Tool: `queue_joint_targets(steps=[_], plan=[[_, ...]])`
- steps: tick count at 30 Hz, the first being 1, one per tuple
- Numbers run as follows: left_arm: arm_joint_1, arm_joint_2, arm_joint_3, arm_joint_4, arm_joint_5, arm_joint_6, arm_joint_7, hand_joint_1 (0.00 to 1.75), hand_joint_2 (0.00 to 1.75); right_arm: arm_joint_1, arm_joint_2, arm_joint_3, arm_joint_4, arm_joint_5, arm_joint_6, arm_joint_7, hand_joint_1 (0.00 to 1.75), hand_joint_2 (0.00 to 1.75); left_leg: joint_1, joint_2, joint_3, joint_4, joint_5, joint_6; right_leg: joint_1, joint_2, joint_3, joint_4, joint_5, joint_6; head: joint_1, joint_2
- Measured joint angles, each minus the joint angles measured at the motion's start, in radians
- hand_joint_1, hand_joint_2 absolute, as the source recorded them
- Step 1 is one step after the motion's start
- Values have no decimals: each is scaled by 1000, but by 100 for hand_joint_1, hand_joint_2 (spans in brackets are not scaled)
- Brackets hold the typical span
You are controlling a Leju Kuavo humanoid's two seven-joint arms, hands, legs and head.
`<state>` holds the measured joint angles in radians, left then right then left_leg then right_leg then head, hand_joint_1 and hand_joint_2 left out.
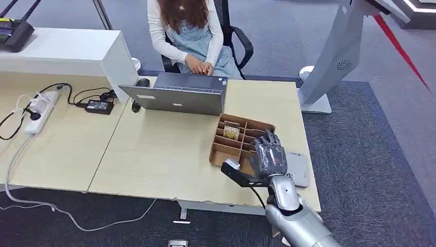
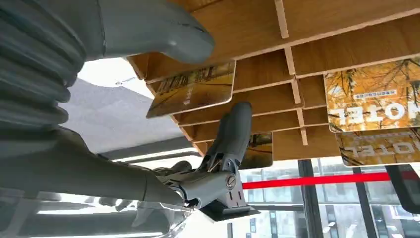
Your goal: Pass the card to the sensor for recognition and then transmit it.
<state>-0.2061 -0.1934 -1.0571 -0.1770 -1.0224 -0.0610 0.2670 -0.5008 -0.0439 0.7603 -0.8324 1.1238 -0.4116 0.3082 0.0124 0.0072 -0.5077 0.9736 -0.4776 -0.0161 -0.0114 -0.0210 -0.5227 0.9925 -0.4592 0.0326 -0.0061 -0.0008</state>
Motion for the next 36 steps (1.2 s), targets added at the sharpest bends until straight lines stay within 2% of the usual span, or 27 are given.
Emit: queue_joint_targets(steps=[2, 31, 34, 36], plan=[[0, 0, 0, 0, 0, 0, 0, 0, 0, -1, 2, 0, 4, -1, 1, 0, 175, 175, 0, 0, 0, 0, 0, 0, 0, 0, 0, 0, 0, 0, 0, 0], [0, -1, -1, 0, 1, -2, -3, 0, 0, -25, 31, 7, 71, -10, -53, 15, 175, 175, 0, 0, 1, 0, 0, 0, 0, 0, 0, 0, 0, 0, 0, 0], [0, -1, -1, 0, 4, 0, -6, 0, 0, 10, 32, 7, -12, 43, -27, 92, 175, 175, 0, 0, 0, 0, 0, 0, 0, 0, 0, 0, 0, 0, 0, 0], [0, 0, -1, 0, 7, 5, -7, 0, 0, 30, 40, 8, -102, 82, -31, 112, 175, 175, 0, 1, 0, 0, 0, 0, 0, 0, -1, 0, 0, 0, 0, 0]])
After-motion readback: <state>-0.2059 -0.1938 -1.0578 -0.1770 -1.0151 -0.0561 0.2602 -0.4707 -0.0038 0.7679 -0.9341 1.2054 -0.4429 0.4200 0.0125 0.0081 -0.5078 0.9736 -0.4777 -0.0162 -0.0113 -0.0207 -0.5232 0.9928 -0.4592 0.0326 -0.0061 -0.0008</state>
